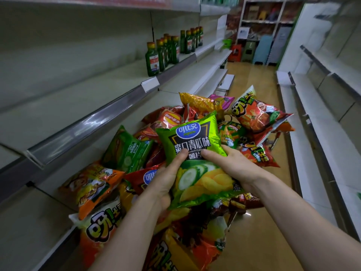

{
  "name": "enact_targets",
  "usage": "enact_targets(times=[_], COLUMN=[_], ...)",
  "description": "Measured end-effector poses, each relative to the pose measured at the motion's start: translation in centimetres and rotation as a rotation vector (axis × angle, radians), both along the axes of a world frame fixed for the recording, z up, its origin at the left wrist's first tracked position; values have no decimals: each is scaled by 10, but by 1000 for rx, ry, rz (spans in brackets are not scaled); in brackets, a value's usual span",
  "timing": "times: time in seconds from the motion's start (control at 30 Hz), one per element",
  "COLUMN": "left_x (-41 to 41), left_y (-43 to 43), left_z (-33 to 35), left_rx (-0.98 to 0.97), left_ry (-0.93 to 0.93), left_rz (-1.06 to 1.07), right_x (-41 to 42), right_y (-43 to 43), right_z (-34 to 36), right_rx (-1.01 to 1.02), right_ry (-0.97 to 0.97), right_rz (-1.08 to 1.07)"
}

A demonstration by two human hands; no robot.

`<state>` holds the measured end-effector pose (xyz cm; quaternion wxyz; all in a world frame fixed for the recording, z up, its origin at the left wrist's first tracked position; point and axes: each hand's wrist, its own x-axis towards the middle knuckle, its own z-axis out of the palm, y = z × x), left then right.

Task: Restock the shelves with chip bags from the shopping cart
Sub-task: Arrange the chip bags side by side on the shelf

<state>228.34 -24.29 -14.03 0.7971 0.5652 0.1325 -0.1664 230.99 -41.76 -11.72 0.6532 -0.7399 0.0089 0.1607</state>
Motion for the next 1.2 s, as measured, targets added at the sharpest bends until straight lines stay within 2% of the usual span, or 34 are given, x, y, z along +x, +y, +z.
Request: enact_targets(times=[0.2,0.4,0.47,0.53,0.57,0.67,0.8,0.93,1.03,1.13,1.2], left_x=[11,6,23,44,54,69,89,121,167,198,208], left_y=[-35,-58,-65,-63,-63,-67,-68,-69,-72,-63,-59], left_z=[19,31,37,34,30,29,20,20,26,4,-11], left_rx=[-13,-69,-54,-79,-92,-51,-62,-57,138,147,204], left_ry=[-114,-39,-93,-228,-234,-144,-52,-38,-7,-186,-259], left_rz=[86,15,80,123,130,80,-48,-56,-95,-5,-70], right_x=[-7,5,19,34,42,72,122,165,192,213,223], right_y=[-29,-60,-70,-82,-89,-108,-125,-134,-139,-143,-143], right_z=[19,43,51,59,62,67,70,61,47,36,31], right_rx=[-10,-29,-123,-226,-276,-484,-719,-1001,-1044,-1094,-1151], right_ry=[-41,-20,-24,-83,-128,-255,-295,-228,-111,3,54], right_rz=[-22,-5,-54,-103,-140,-247,-295,-302,-306,-304,-289])
